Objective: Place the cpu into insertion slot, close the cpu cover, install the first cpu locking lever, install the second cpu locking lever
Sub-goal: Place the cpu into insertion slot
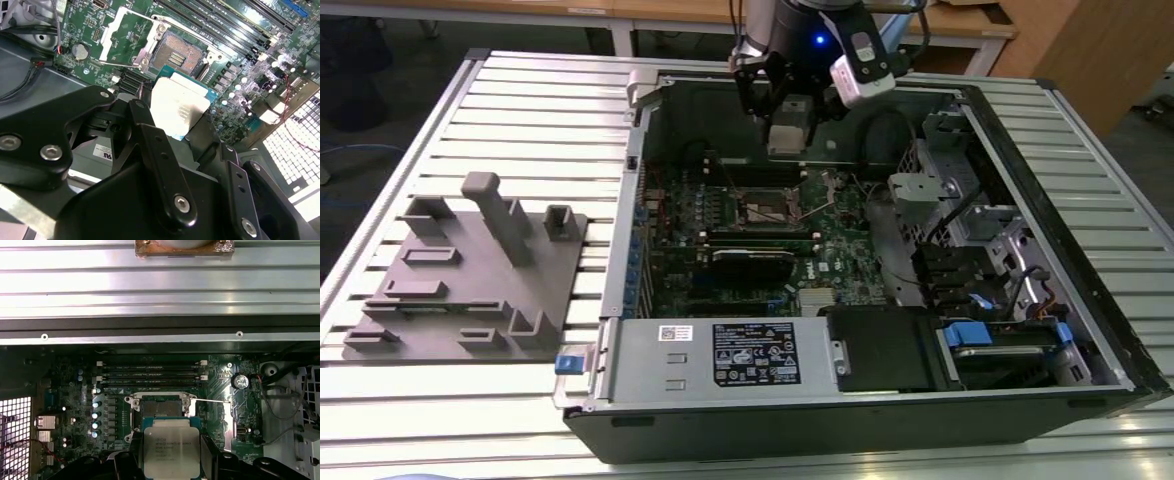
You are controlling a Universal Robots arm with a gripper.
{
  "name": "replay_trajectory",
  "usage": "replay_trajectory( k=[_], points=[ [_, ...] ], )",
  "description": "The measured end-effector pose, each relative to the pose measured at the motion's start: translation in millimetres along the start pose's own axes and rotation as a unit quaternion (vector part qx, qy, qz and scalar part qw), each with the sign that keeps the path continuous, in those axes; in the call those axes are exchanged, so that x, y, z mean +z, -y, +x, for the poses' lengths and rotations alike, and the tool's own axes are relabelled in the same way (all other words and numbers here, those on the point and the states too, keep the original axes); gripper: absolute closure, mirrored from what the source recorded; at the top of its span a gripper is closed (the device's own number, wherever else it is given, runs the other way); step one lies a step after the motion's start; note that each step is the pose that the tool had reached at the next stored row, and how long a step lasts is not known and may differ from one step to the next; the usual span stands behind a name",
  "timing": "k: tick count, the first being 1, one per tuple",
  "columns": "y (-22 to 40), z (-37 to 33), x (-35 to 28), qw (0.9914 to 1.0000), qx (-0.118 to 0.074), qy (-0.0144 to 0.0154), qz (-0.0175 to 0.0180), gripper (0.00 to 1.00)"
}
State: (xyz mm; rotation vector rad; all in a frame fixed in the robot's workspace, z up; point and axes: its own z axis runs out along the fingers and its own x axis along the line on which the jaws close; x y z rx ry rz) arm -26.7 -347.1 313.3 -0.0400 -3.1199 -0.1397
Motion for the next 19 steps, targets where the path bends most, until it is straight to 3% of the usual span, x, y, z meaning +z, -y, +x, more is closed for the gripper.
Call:
replay_trajectory(
  k=[19],
  points=[
    [0.3,-0.1,4.4,1.00000,0.000,0.0002,-0.0005,0.46]
  ],
)
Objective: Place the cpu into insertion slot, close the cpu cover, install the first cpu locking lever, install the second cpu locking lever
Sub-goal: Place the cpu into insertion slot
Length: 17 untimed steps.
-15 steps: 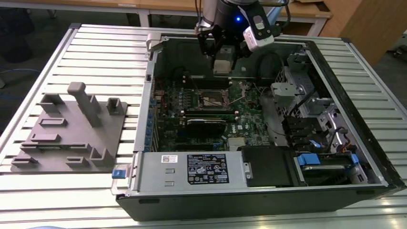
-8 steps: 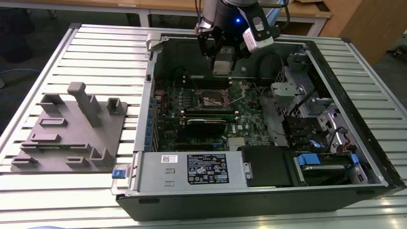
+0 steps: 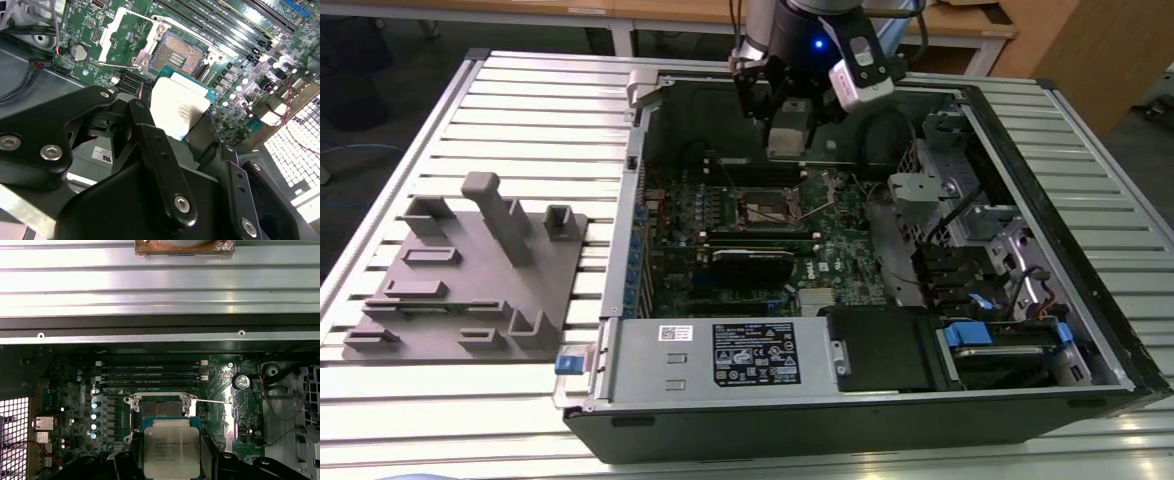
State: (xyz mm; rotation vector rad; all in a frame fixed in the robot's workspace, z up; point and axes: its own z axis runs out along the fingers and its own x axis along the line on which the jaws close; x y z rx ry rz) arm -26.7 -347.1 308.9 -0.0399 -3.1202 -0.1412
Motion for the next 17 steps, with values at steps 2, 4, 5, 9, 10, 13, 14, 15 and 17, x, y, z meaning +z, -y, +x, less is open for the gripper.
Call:
replay_trajectory(
  k=[2,4,5,9,10,13,14,15,17],
  points=[
    [0.2,0.0,1.3,1.00000,0.000,0.0000,0.0003,0.46],
    [0.3,0.0,2.8,1.00000,0.000,0.0002,0.0002,0.46],
    [0.3,0.0,3.3,1.00000,0.000,0.0002,0.0003,0.46],
    [0.4,0.0,4.2,1.00000,0.000,0.0002,0.0005,0.46],
    [0.5,-0.1,4.4,1.00000,0.000,0.0003,0.0004,0.46],
    [0.6,-0.1,5.8,1.00000,0.000,0.0003,0.0004,0.46],
    [0.6,-0.1,5.8,1.00000,0.000,0.0003,0.0004,0.46],
    [0.6,-0.1,5.8,1.00000,0.000,0.0003,0.0004,0.46],
    [0.6,-0.1,5.9,1.00000,0.000,0.0003,0.0004,0.46]
  ],
)
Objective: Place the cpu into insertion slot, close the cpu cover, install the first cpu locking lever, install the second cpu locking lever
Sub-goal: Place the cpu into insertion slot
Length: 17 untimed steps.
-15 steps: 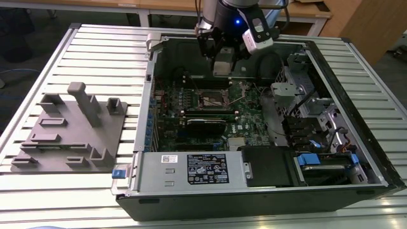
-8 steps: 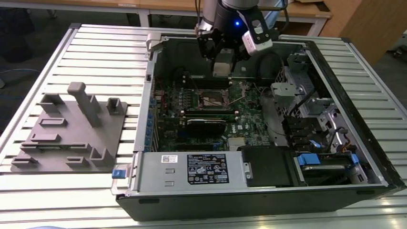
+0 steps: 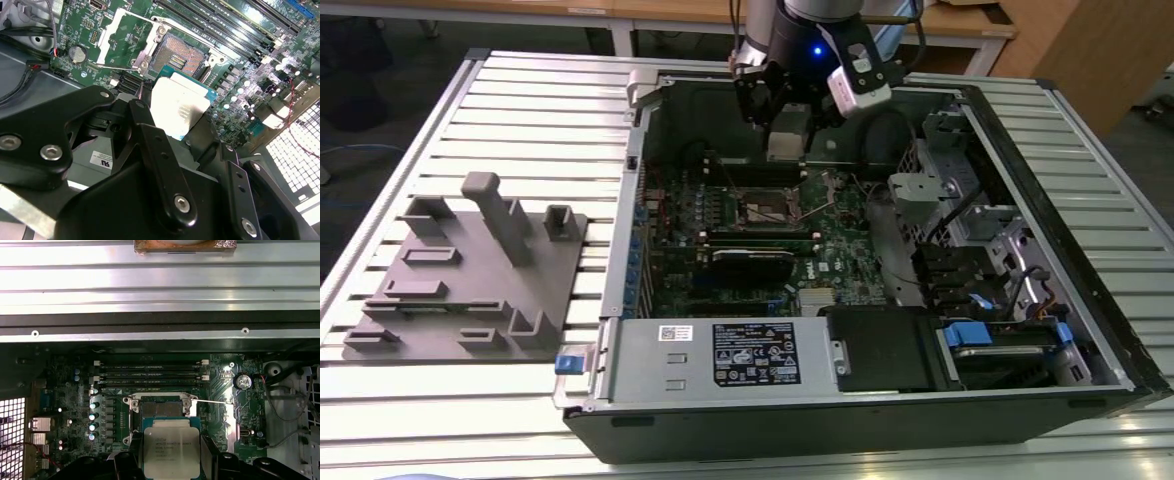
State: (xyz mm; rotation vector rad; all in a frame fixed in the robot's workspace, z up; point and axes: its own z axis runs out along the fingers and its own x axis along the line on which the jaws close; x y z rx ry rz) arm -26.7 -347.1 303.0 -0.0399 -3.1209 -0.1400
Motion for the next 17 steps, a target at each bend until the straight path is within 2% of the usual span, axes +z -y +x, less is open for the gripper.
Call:
replay_trajectory(
  k=[9,17],
  points=[
    [0.0,0.0,0.3,1.00000,0.000,0.0000,0.0000,0.46],
    [0.7,-0.1,7.7,1.00000,0.000,0.0000,0.0000,0.46]
  ],
)
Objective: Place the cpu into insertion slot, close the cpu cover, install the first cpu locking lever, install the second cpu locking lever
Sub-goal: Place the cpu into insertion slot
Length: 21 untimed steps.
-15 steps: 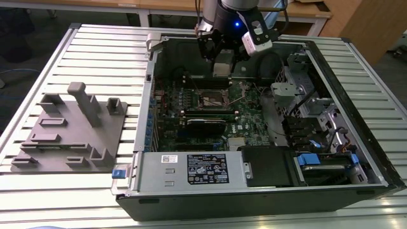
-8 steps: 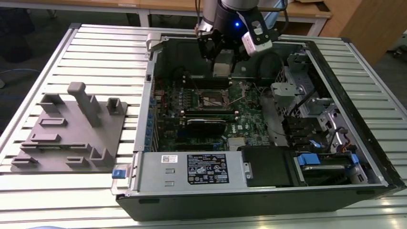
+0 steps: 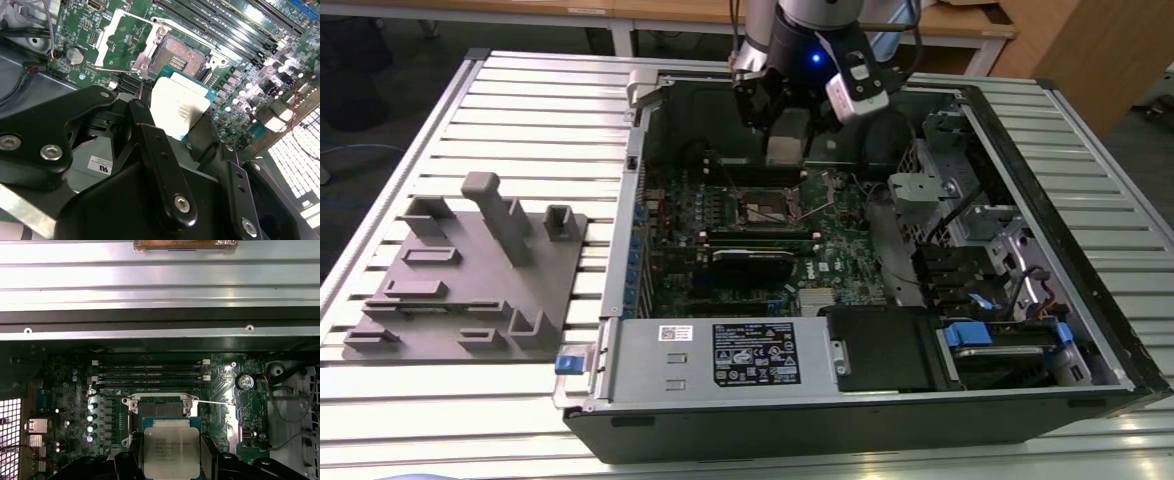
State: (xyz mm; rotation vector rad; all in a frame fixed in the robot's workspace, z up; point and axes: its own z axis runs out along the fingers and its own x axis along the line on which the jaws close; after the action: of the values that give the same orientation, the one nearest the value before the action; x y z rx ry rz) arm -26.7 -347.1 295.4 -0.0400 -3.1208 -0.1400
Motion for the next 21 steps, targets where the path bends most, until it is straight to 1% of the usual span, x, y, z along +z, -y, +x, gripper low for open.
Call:
replay_trajectory(
  k=[10,16,21],
  points=[
    [0.9,0.0,9.6,1.00000,0.000,0.0000,0.0000,0.46],
    [0.9,0.0,10.3,1.00000,0.000,0.0000,0.0000,0.46],
    [1.1,0.0,12.3,1.00000,0.000,0.0000,0.0000,0.46]
  ],
)
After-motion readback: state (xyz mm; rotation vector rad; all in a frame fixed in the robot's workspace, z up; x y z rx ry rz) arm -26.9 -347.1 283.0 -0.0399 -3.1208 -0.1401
